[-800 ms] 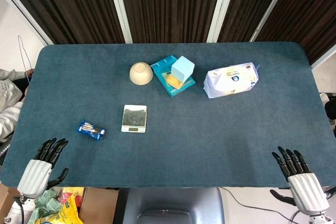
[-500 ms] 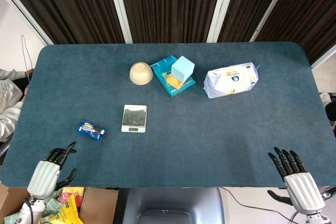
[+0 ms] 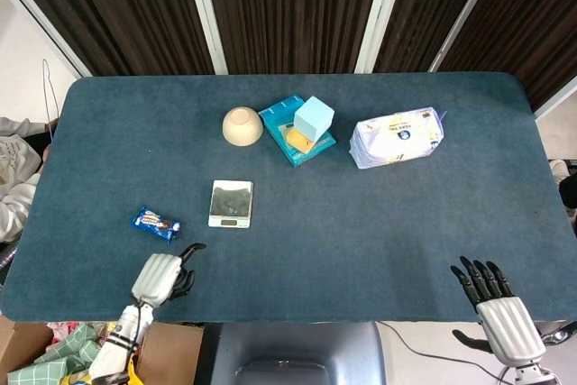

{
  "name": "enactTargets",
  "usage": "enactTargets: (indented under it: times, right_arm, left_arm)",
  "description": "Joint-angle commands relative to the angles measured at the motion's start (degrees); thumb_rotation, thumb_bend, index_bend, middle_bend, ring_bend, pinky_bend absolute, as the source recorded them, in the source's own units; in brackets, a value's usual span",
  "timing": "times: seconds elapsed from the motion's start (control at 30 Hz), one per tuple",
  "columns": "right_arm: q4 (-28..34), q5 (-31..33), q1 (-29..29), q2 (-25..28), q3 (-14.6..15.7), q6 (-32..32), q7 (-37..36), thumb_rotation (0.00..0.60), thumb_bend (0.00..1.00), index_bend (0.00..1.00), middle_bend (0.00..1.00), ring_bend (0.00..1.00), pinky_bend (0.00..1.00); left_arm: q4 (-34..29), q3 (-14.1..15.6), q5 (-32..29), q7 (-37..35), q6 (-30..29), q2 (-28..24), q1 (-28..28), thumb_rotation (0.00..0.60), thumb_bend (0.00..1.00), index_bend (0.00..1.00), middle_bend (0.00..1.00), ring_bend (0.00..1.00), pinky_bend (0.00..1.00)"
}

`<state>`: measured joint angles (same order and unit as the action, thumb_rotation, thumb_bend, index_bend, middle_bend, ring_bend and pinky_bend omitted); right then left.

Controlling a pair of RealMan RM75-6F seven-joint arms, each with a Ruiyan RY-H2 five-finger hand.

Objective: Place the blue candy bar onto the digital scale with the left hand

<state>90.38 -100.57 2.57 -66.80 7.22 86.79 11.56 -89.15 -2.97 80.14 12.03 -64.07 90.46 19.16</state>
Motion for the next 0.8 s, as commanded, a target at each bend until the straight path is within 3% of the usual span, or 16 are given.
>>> enactTargets:
  times: [0.03,0.23,0.43,0.8]
  right_arm:
    - [-0.1,0.2,-0.1,0.0,0.0,-0.4,0.2,0.544,0.13,0.0,0.0,0.0,0.0]
    - [-0.1,0.4,-0.6,0.0,0.1,-1.5,0.4,0.545,0.13,0.0,0.0,0.0,0.0]
    - [-0.1,0.7,-0.6,0.4,0.1,-1.4,-0.1,0.544,0.13,0.0,0.0,0.0,0.0]
    - [-0.2,0.6,-0.3,0.4,0.2,-0.9,0.0,0.545,0.13,0.0,0.0,0.0,0.0]
  left_arm:
    - [1.1,-4.5,-7.9,9.5,3.7,6.8,4.6,0.6,0.57,0.2,1.0,1.0,1.0]
    - [6.7,-7.2,-13.0,15.5,2.8,13.1,7.2,0.6,0.58,0.18,1.0,1.0,1.0]
    - [10.2,-9.3,-15.8,16.2,2.3,15.1,8.8,0.6,0.58,0.18,1.0,1.0,1.0]
    - [11.8,-8.0,-15.7,17.0,0.8,14.8,9.6,0.6,0.58,0.23,1.0,1.0,1.0]
